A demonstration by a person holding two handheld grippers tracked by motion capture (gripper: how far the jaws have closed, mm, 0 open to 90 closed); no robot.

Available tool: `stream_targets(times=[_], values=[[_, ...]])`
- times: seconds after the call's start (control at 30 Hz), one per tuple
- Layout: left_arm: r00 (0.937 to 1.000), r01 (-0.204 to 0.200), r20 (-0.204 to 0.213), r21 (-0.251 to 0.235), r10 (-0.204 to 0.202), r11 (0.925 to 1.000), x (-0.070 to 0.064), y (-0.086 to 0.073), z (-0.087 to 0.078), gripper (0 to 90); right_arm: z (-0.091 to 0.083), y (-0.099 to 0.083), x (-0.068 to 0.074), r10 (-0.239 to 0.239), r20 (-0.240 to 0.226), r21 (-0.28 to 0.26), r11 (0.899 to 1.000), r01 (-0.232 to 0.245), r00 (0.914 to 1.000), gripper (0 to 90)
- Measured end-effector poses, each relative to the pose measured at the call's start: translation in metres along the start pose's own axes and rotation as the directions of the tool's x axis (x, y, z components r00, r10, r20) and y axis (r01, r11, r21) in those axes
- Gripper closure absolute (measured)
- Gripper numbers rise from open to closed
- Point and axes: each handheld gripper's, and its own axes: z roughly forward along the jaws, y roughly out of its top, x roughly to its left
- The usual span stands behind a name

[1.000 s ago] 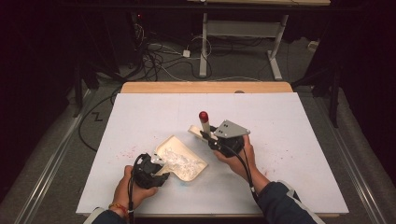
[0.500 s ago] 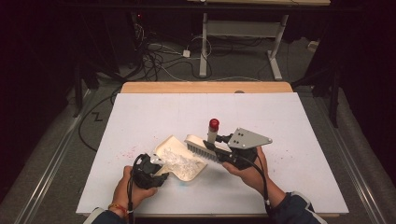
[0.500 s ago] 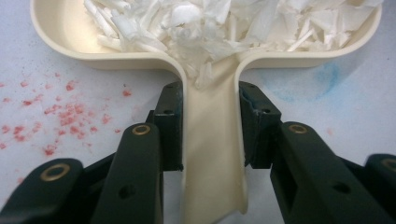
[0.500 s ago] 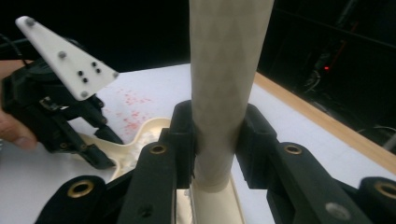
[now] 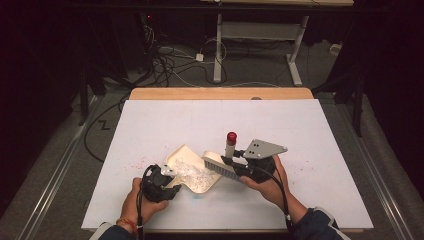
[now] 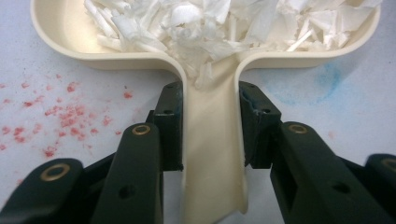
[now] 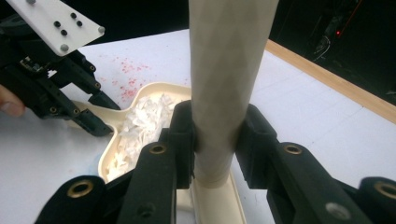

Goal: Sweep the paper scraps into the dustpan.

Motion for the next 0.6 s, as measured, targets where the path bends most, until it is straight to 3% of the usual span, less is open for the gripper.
stream_targets(times=[0.3, 0.47, 0.6], values=[[1.0000, 0.002, -0.002, 0.002, -0.002, 1.0000, 0.000, -0.001, -0.001, 63.2, -0.023, 0.000, 0.001, 0.046, -0.019, -0.046, 0.998, -0.047, 0.9988, 71.3], [1.0000, 0.003, -0.005, 0.004, -0.003, 1.0000, -0.001, 0.000, 0.000, 63.2, -0.020, -0.009, 0.008, 0.040, -0.037, -0.004, 0.999, -0.040, 0.9985, 71.3], [1.0000, 0.002, -0.007, -0.001, -0.002, 1.0000, -0.001, -0.001, 0.000, 63.2, -0.027, -0.010, 0.009, 0.041, -0.018, 0.015, 0.999, -0.041, 0.9990, 71.3]])
